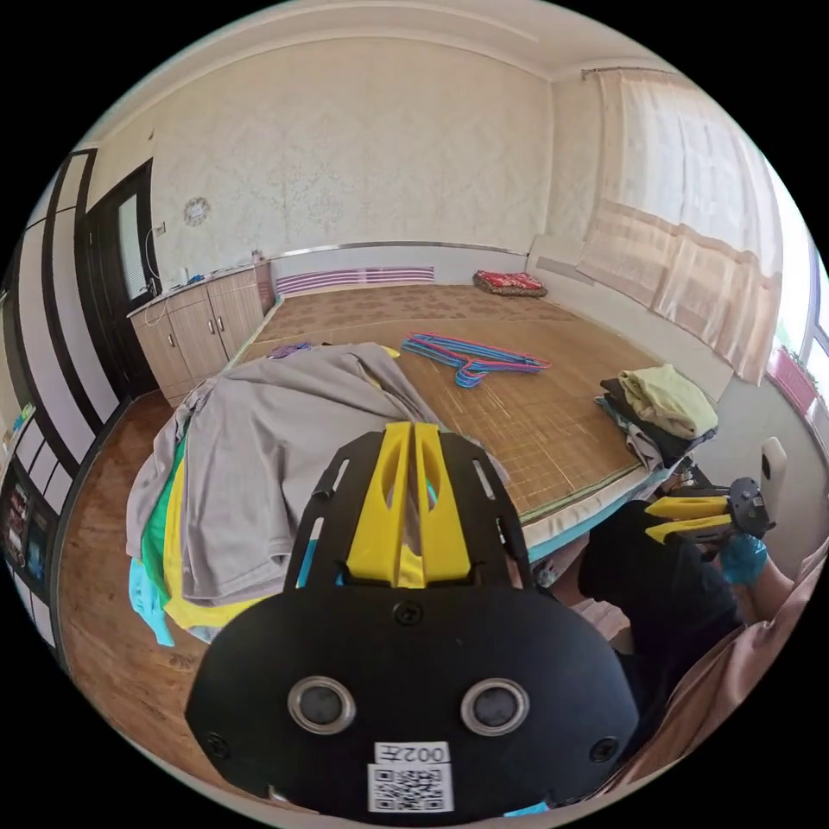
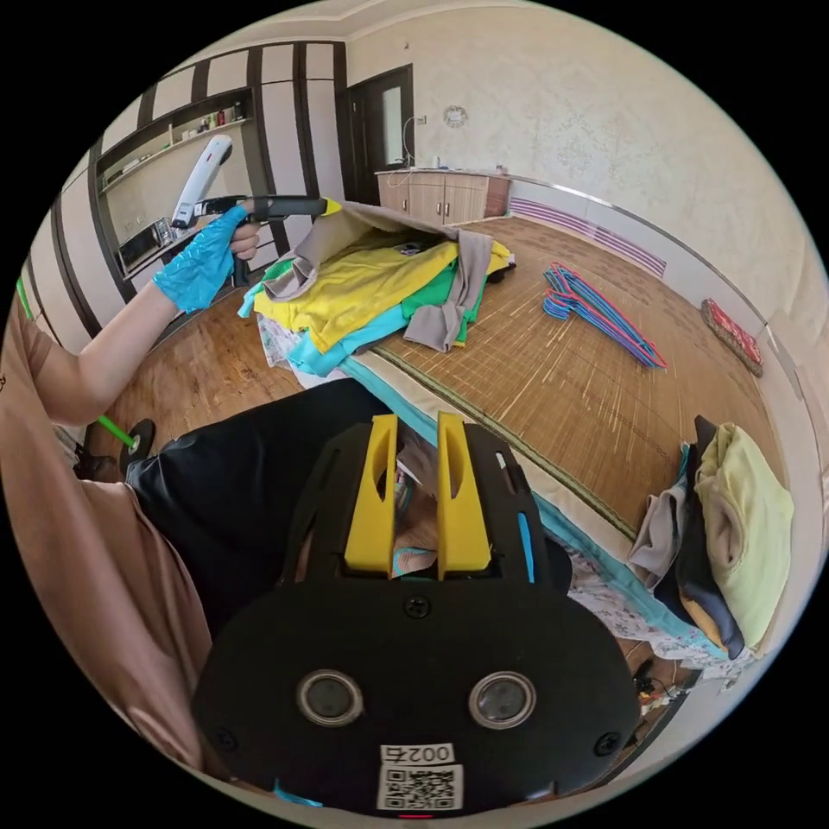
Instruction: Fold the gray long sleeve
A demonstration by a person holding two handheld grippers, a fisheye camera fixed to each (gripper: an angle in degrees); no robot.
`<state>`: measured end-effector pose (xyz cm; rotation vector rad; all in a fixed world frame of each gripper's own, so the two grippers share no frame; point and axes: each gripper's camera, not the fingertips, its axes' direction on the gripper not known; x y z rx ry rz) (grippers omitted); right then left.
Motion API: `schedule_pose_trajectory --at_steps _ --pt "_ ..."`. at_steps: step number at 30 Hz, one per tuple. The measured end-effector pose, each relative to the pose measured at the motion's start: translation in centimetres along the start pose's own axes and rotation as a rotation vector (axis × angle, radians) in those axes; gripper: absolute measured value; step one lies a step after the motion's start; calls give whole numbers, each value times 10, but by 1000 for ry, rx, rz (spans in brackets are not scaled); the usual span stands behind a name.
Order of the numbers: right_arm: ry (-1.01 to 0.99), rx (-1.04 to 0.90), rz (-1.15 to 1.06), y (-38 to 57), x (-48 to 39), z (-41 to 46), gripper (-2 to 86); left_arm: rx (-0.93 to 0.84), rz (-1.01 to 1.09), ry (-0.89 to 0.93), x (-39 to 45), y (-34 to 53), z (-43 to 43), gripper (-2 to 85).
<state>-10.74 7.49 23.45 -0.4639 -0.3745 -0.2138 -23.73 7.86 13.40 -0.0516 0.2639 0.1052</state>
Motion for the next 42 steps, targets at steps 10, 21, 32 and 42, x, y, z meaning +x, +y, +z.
schedule_pose_trajectory --at_steps 10,21,32,42 --pt "-65 163 -95 -12 -20 -8 140 32 296 309 90 -15 -36 -9" --pt "-154 340 -11 16 -7 -37 47 -62 472 468 148 -10 -43 -9" --pt "-44 418 41 92 8 -98 -7 -101 593 691 196 -30 -37 -9" --pt "6 485 104 161 11 -171 -8 -81 744 899 251 -51 -42 -8"
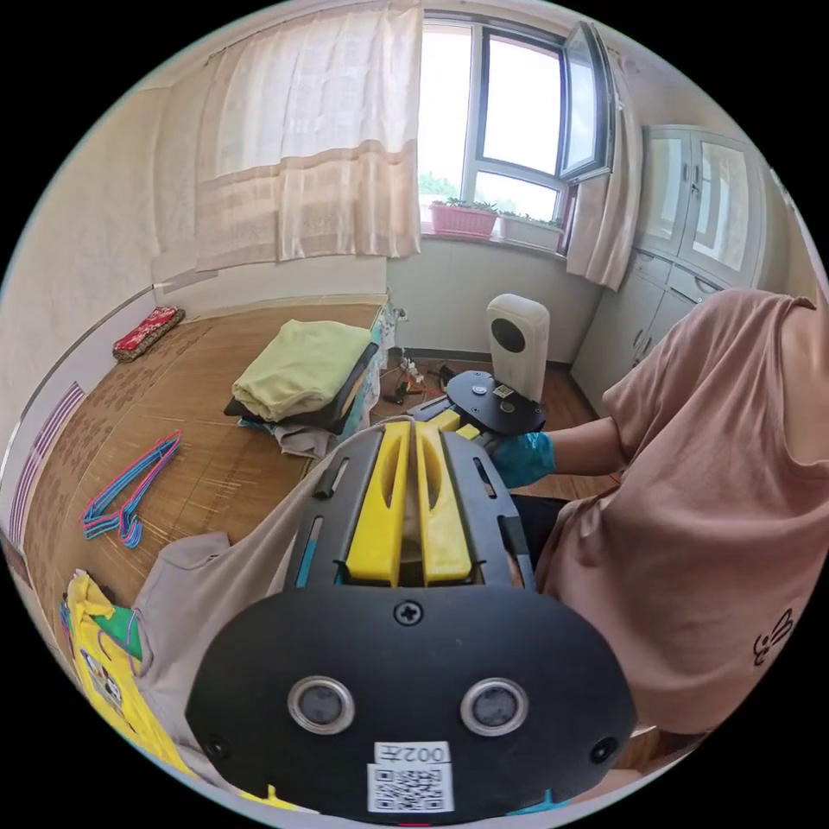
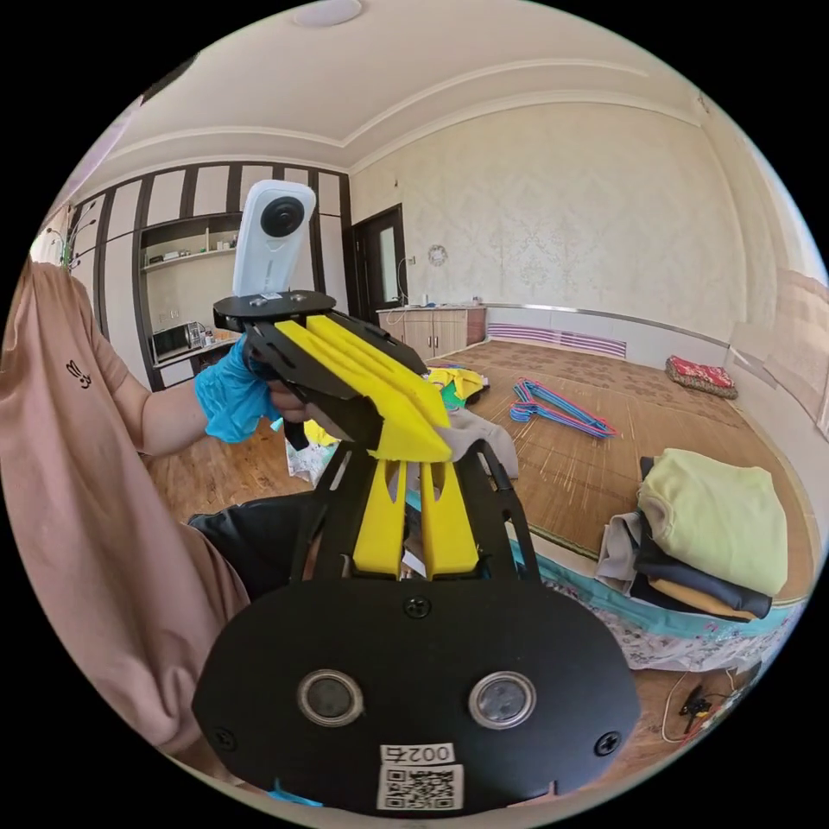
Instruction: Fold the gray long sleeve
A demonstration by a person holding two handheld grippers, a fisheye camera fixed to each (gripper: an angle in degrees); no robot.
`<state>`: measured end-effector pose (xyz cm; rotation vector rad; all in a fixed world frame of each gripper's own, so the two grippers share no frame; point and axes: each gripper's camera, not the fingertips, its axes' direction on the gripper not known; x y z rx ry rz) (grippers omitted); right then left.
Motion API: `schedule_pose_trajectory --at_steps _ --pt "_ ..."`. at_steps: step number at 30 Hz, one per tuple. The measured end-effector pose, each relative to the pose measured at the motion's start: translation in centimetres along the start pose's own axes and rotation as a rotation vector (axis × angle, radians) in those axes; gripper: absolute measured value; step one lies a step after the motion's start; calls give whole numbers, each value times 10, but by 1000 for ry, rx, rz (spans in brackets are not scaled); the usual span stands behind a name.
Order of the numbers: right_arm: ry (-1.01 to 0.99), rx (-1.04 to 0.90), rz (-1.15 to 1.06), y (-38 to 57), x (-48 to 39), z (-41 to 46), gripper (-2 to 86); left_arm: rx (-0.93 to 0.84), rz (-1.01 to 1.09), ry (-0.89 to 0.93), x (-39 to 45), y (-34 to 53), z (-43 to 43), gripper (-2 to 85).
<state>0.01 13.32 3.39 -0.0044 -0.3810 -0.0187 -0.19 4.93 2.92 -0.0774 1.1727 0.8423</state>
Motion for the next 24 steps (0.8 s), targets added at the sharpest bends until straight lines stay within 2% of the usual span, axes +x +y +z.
schedule_pose_trajectory --at_steps 7,13,18,24 --pt "25 -55 -14 4 1 -3 -8 52 -169 52 -28 11 -5 8" --pt "32 -58 42 2 13 2 -8 65 -375 -44 -48 55 -30 89" --pt "56 -41 35 -4 18 -8 -8 -101 -488 -279 -50 95 -28 139" --pt "49 -4 26 -14 14 -24 -8 -293 -575 -471 -55 124 9 165"
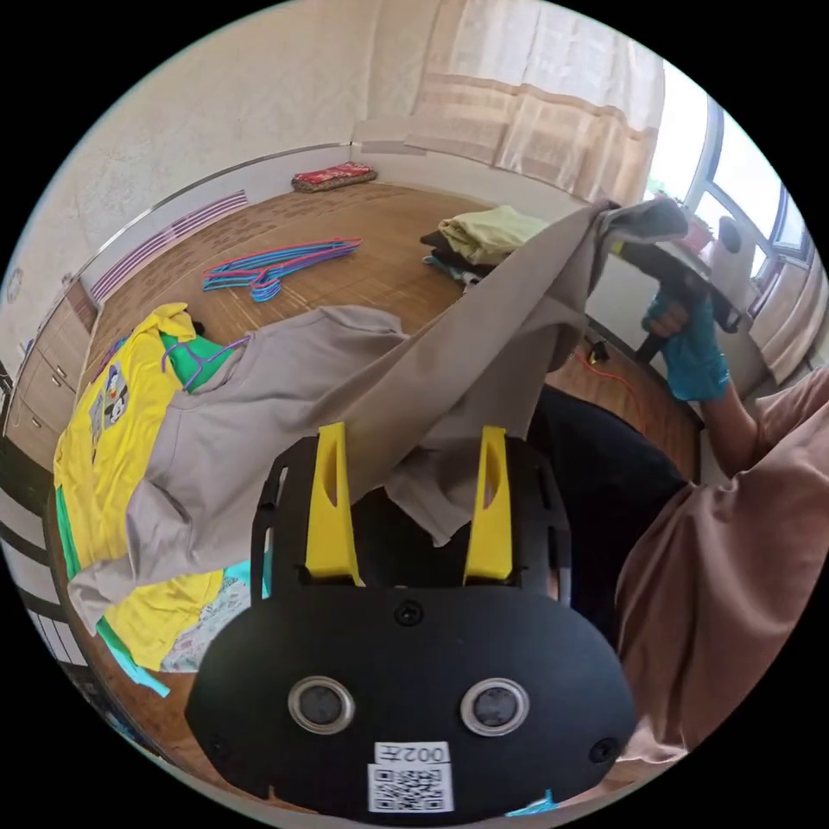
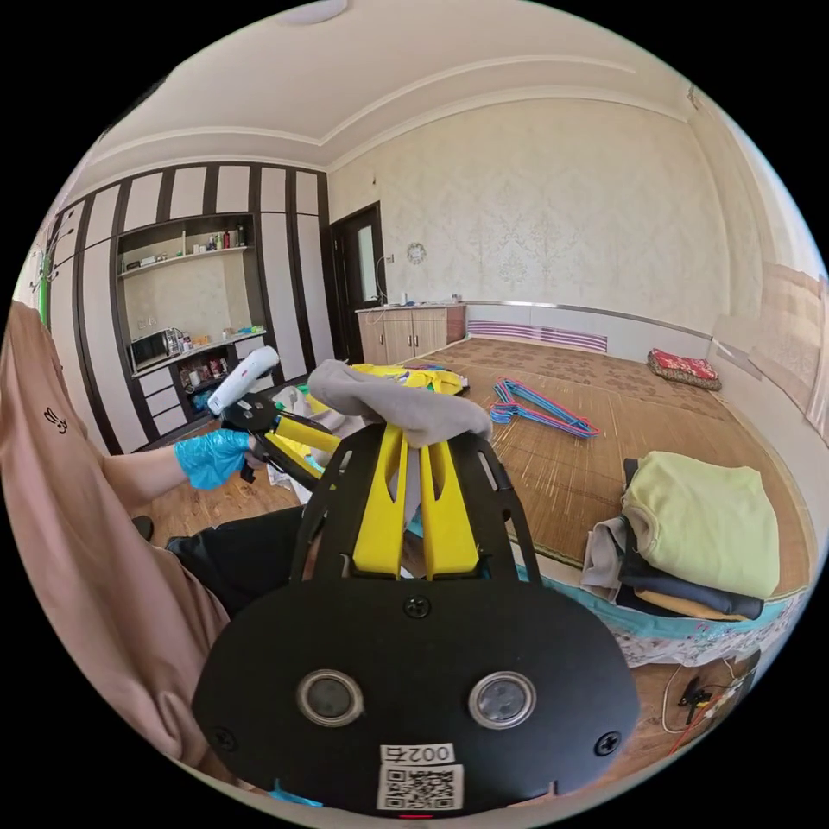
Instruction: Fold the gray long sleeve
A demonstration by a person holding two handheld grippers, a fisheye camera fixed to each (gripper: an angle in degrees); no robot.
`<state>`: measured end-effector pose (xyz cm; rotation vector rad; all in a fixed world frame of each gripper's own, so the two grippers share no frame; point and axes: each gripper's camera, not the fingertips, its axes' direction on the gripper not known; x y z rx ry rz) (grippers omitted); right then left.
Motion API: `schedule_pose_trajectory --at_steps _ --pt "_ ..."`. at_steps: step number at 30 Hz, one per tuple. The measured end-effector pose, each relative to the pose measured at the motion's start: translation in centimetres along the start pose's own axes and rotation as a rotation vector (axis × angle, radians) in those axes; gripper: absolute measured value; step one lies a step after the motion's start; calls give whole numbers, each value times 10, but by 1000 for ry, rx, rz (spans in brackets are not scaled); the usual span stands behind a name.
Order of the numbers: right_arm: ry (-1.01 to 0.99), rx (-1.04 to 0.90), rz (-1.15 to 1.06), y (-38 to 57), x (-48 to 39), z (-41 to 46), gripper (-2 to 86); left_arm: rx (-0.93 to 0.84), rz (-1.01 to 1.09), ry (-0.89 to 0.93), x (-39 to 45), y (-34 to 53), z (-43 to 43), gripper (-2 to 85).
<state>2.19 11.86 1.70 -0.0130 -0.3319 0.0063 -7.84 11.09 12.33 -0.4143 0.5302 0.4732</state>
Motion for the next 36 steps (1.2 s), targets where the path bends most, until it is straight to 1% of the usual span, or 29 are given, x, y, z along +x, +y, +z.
schedule_pose_trajectory --at_steps 4,6,10,12,18,20,25,28,30,33,36 --pt "-32 52 -14 -7 -6 -14 -8 24 -53 -130 6 -3 11 127" --pt "-39 84 -20 -11 -7 -25 -8 54 -74 -258 9 -9 13 84" --pt "-25 109 -32 -15 -7 -40 -8 106 -94 -340 14 -21 4 31" --pt "-28 137 -30 -17 -4 -54 -8 166 -88 -390 19 -30 -10 -1" --pt "-19 245 -67 -26 -4 -98 -8 325 -29 -330 27 -57 -49 -11" --pt "-23 262 -94 -32 -9 -108 -7 358 -11 -317 31 -69 -55 -11" --pt "-58 291 -194 -45 -30 -126 -7 423 52 -208 37 -98 -65 -10" --pt "-147 277 -188 -52 -31 -120 -7 384 99 -158 37 -106 -63 -10" --pt "-240 214 -143 -57 -24 -101 -7 306 84 -133 27 -105 -55 -9" --pt "-362 125 -105 -63 -18 -70 -7 239 48 -109 8 -92 -52 -9" --pt "-384 20 -130 -75 -18 -40 -5 213 49 -57 -10 -80 -61 -9"
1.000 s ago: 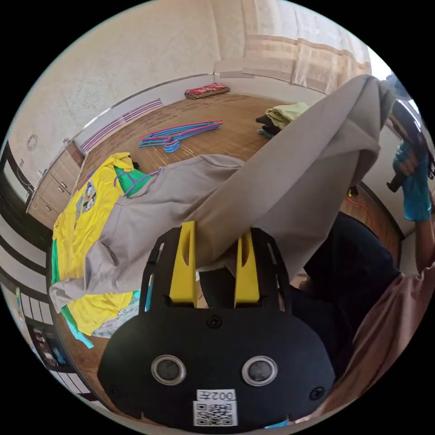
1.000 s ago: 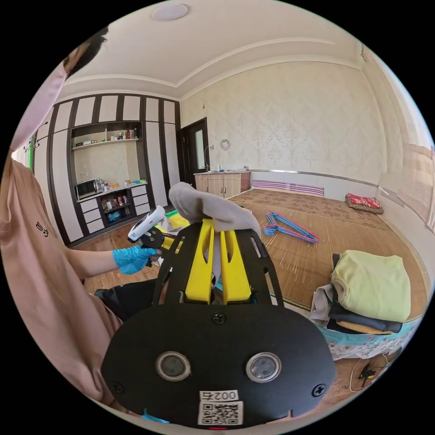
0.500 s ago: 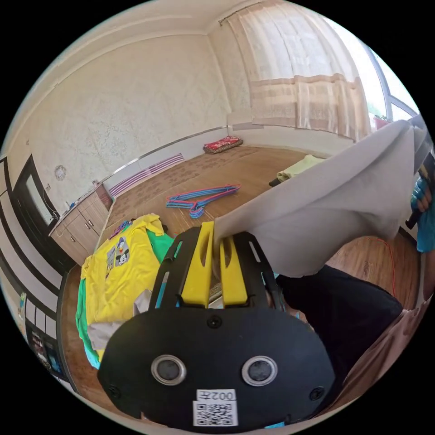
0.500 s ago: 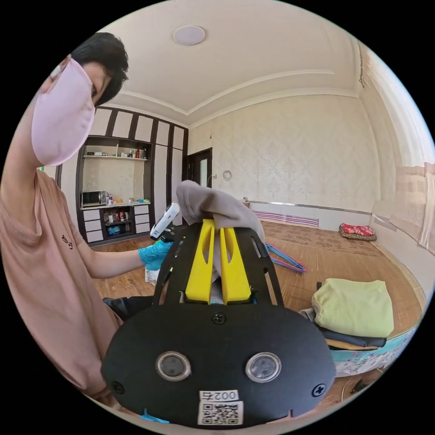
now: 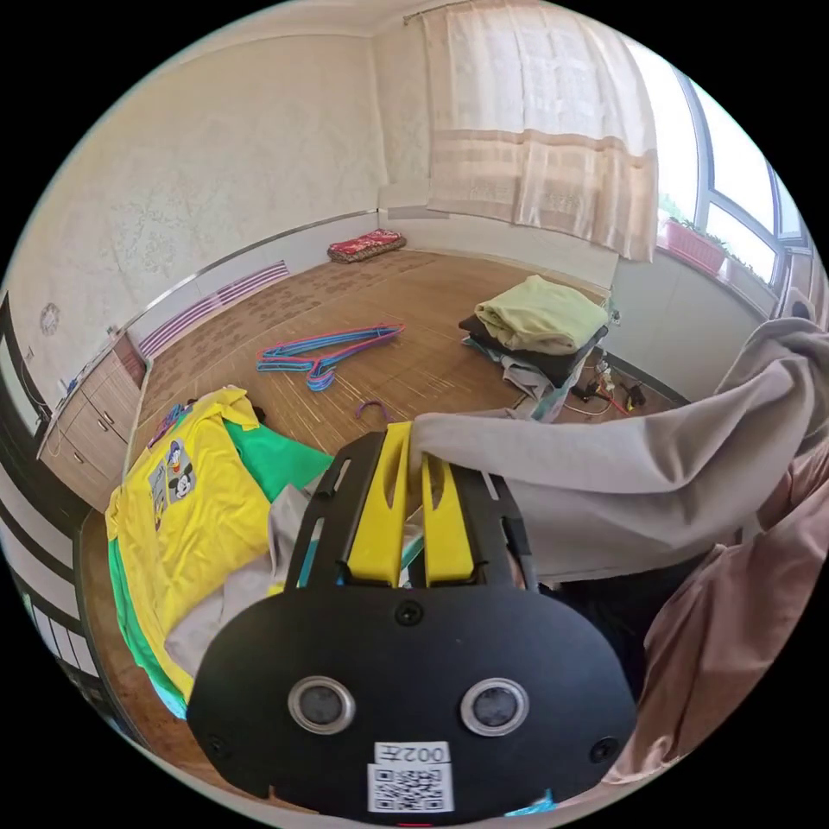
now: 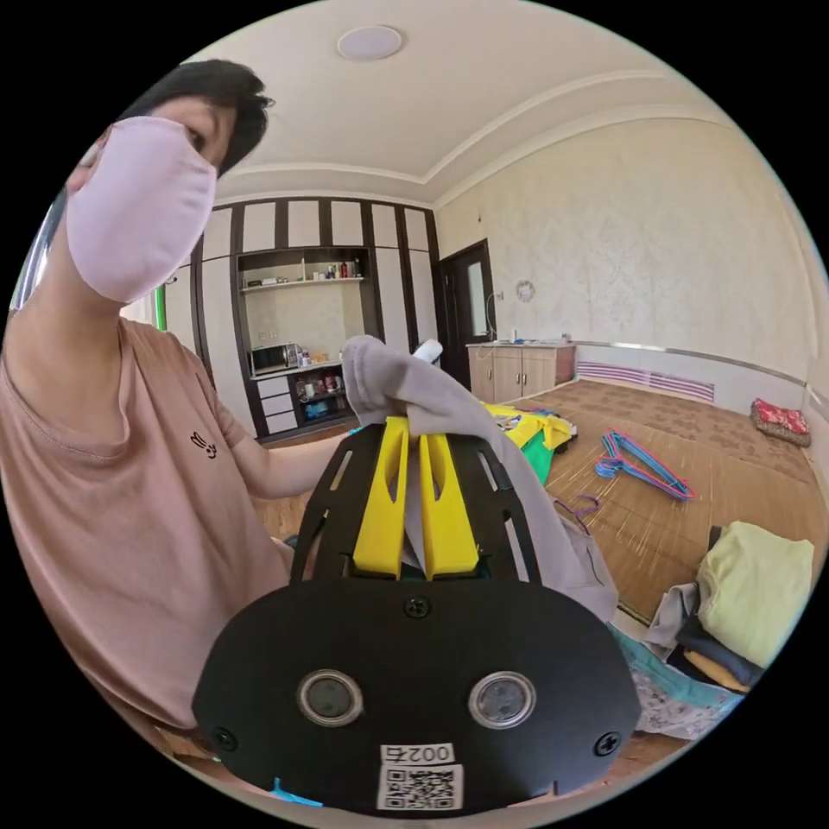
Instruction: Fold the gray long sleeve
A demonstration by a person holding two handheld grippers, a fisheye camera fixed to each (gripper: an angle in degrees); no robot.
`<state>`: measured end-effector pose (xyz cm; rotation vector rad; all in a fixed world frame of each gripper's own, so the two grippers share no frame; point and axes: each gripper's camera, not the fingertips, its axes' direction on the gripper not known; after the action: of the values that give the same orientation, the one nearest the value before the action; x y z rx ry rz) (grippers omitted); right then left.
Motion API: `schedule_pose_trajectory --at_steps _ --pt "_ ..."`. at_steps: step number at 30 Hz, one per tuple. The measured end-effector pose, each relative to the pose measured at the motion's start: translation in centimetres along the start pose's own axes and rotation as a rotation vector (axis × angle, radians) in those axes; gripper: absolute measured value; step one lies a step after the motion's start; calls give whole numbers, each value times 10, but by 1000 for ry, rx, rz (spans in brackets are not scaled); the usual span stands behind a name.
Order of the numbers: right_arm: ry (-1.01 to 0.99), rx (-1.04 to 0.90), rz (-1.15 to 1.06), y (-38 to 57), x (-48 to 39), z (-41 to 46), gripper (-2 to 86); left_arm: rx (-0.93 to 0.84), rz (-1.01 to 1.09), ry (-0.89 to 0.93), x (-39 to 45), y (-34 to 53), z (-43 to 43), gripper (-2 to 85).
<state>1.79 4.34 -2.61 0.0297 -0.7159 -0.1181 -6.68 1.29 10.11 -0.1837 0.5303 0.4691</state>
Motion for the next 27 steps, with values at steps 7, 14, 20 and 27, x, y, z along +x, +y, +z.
schedule_pose_trajectory --at_steps 7,14,20,27 --pt "117 -374 -30 -13 37 53 24 -209 77 42 -12 6 13 -5" --pt "279 -567 41 -17 93 64 63 -312 84 38 -29 11 19 41" --pt "357 -449 133 -50 149 63 58 -265 29 3 -62 0 2 50" --pt "326 -414 195 -78 232 143 50 -182 -57 26 -89 -22 36 43"
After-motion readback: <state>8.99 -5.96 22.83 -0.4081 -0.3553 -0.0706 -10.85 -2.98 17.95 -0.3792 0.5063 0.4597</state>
